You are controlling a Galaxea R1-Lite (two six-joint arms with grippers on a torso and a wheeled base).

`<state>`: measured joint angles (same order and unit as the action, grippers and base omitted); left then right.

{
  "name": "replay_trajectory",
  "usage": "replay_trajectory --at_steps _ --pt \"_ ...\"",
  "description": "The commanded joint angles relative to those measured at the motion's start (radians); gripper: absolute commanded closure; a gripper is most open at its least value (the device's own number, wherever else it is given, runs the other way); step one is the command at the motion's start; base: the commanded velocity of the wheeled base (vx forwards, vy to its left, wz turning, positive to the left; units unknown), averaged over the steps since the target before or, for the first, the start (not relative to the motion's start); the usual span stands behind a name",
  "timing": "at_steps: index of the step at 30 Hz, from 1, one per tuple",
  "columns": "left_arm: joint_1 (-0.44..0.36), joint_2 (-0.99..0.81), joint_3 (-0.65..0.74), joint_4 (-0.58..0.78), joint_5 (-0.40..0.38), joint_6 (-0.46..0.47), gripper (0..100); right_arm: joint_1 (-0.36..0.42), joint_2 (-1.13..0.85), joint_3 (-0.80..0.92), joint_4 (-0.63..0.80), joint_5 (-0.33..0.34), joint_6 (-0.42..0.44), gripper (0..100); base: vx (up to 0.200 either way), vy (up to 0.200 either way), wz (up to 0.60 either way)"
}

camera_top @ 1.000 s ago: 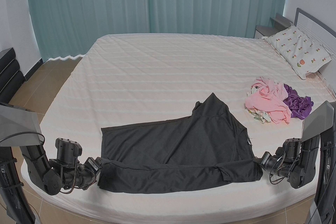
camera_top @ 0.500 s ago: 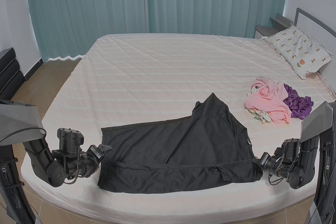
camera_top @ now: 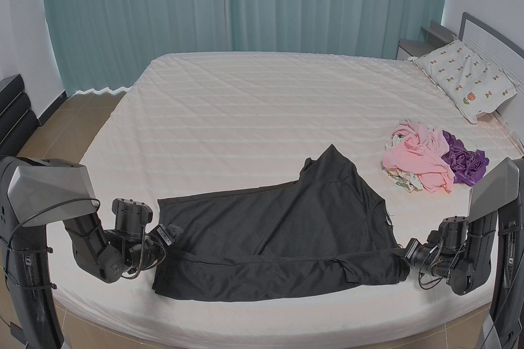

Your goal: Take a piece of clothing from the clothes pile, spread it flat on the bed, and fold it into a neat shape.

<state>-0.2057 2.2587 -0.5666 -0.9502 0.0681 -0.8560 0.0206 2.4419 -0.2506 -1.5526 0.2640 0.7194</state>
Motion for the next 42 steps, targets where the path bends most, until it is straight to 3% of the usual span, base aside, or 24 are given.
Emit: replay_trajectory --at_steps 1,6,7,25,36,42 --pt "-0.006 0.033 -0.006 -0.002 0.001 0.0 0 0.004 -0.003 0.002 -0.012 0.0 -0.001 100 0.0 0.0 0.0" --pt "-0.021 0.036 0.001 0.001 0.002 0.0 0 0.004 0.0 -0.002 -0.012 -0.002 -0.001 100 0.0 0.0 0.0" --pt "-0.024 0.038 0.001 0.001 0.004 0.0 100 0.004 0.002 -0.001 -0.012 -0.002 -0.001 100 0.0 0.0 0.0" --pt "-0.018 0.01 0.024 0.007 0.134 0.005 100 0.007 -0.017 -0.009 -0.014 -0.008 -0.001 100 0.0 0.0 0.0" --pt "-0.023 -0.077 0.082 0.008 0.136 0.008 100 -0.005 -0.09 -0.01 -0.014 -0.008 0.011 100 0.0 0.0 0.0" --pt "-0.032 -0.162 0.149 0.01 0.134 0.064 100 0.005 -0.123 0.013 -0.014 -0.008 0.008 100 0.0 0.0 0.0"
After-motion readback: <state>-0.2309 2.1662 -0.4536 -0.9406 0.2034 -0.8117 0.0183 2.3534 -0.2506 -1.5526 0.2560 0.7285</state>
